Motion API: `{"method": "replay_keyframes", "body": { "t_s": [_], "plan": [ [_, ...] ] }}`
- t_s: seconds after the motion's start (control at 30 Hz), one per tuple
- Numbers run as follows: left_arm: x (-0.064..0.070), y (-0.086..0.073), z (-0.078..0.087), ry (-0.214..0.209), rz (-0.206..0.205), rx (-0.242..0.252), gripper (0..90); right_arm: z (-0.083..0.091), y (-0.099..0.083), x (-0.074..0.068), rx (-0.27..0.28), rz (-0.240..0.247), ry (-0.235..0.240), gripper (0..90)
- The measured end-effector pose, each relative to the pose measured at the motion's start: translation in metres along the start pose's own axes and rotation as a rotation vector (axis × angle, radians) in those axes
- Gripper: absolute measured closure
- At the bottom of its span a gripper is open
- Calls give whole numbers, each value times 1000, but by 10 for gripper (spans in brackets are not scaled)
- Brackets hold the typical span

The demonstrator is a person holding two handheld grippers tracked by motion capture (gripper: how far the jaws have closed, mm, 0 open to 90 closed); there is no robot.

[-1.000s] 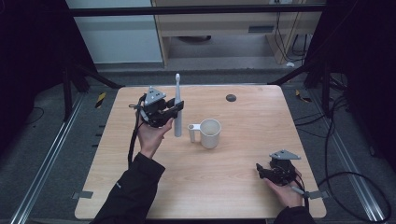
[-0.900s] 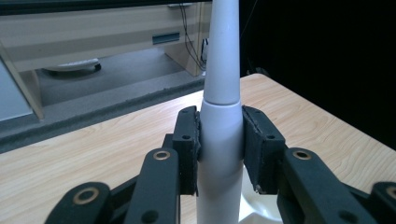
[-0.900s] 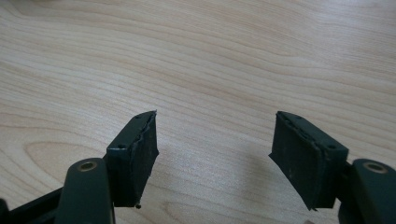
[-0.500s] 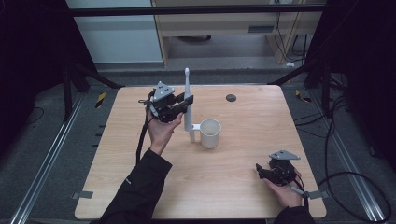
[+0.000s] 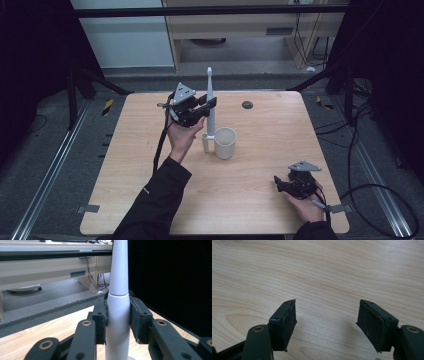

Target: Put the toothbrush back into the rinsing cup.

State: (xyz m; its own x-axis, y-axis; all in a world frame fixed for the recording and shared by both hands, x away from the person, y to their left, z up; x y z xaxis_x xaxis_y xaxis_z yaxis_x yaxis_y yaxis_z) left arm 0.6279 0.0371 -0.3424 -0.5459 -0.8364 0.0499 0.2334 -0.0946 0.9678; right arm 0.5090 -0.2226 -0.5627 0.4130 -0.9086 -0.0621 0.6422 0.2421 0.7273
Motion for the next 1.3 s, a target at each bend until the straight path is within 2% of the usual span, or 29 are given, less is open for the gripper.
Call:
{"method": "replay_keyframes", "body": {
  "t_s": [0.27, 0.53, 0.73, 1.1, 1.3],
  "plan": [
    [12, -5, -16, -22, 5, -1, 672, 0, 0, 1, 0, 3, 3, 312],
    [21, -20, -34, -35, -6, -34, 671, -1, 0, 1, 0, 11, -1, 312],
    [25, -37, -44, -39, -17, -71, 671, -2, 0, 1, -2, 6, 2, 313],
    [23, -70, -57, -31, -20, -133, 671, -2, -1, 0, -4, 5, 1, 312],
    [25, -85, -61, -37, -35, -168, 671, -2, -1, 0, -10, 3, 3, 311]
  ]
}}
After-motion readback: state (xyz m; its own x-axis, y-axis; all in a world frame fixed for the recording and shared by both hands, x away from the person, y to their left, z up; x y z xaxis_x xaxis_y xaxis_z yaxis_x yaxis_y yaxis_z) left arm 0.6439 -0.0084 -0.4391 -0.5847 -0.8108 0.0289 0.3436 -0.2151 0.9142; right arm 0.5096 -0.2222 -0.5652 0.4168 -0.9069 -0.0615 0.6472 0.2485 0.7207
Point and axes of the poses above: each handheld gripper's, and its own axes: z roughly backward along the jaws, y roughly out of its top, x roughly to its right, the point moved 10 cm from there along -z, roughly forward along the jaws, and after that the axes turned 7 degrees about y, right-handed, at the moved point
